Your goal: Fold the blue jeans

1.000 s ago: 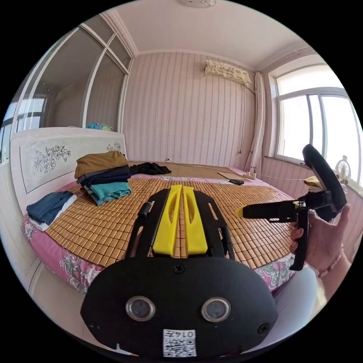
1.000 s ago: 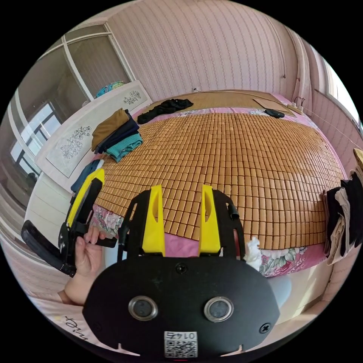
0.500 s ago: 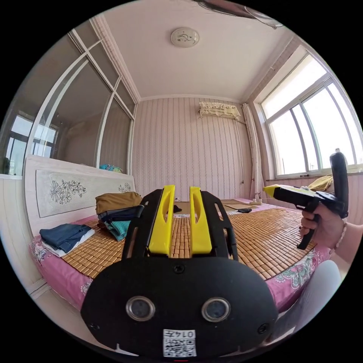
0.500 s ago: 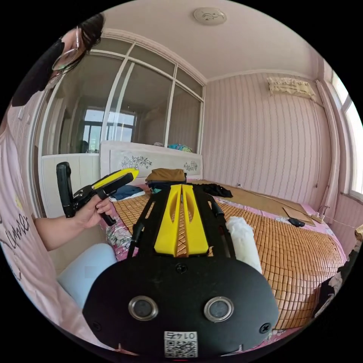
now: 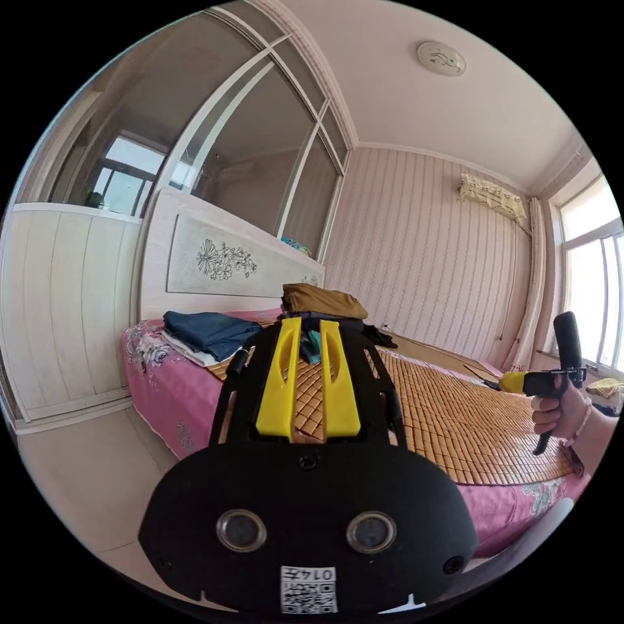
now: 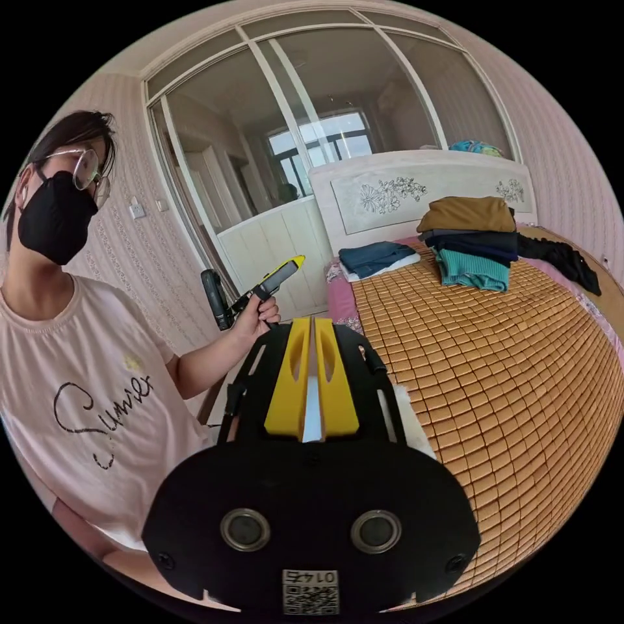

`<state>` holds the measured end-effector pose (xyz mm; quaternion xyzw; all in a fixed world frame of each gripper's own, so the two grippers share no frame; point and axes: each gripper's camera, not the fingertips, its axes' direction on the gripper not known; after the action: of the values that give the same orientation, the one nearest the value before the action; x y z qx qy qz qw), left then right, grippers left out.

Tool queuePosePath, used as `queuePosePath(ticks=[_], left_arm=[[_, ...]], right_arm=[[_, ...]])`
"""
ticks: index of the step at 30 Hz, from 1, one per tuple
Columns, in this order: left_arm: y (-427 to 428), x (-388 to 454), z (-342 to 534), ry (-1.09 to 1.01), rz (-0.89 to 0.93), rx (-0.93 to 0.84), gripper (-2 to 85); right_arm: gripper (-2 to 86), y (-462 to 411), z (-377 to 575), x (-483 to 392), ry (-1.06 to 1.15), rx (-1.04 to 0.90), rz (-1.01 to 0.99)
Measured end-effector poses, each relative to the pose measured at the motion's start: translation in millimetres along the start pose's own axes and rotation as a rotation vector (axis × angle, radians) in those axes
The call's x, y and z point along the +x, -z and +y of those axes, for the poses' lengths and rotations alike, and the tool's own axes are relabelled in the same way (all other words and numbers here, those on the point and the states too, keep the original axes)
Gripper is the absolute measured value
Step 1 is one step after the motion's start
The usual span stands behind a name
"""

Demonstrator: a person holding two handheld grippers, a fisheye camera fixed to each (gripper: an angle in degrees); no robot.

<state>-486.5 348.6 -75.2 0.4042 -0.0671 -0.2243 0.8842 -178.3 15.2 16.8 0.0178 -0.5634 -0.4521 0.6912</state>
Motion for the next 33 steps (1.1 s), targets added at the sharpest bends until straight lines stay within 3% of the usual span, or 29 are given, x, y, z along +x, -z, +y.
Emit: queuePosePath(ticks=[2,9,16,21,29,33], left_arm=[[-17.6,-33.0,1.0,-0.015,-0.102,-0.03,7.9],[-116.2,-143.1,-18.9,-0.003,-0.25,-0.182,8.1],[-246.1,-196.9,-31.0,-0.018,-0.216,-0.409,11.5],[-296.9,-215.6,-31.5,-0.003,-0.225,-0.456,11.9],[-322.6,-225.8,-31.6,-0.078,-0.173,-0.491,9.8],[-324.9,-230.7,-37.0,-0.04,-0.112,-0.516,6.3]], right_arm=[[10.8,-37.9,-23.8,9.0,0.021,-0.087,0.004],[13.3,-188.2,-131.5,41.5,0.209,-0.255,0.156],[13.2,-329.8,-223.0,78.5,0.297,-0.33,0.22],[14.9,-420.2,-263.8,100.9,0.278,-0.333,0.254],[12.1,-484.0,-262.3,134.5,0.17,-0.367,0.247],[4.3,-478.3,-258.0,136.6,0.21,-0.451,0.224]])
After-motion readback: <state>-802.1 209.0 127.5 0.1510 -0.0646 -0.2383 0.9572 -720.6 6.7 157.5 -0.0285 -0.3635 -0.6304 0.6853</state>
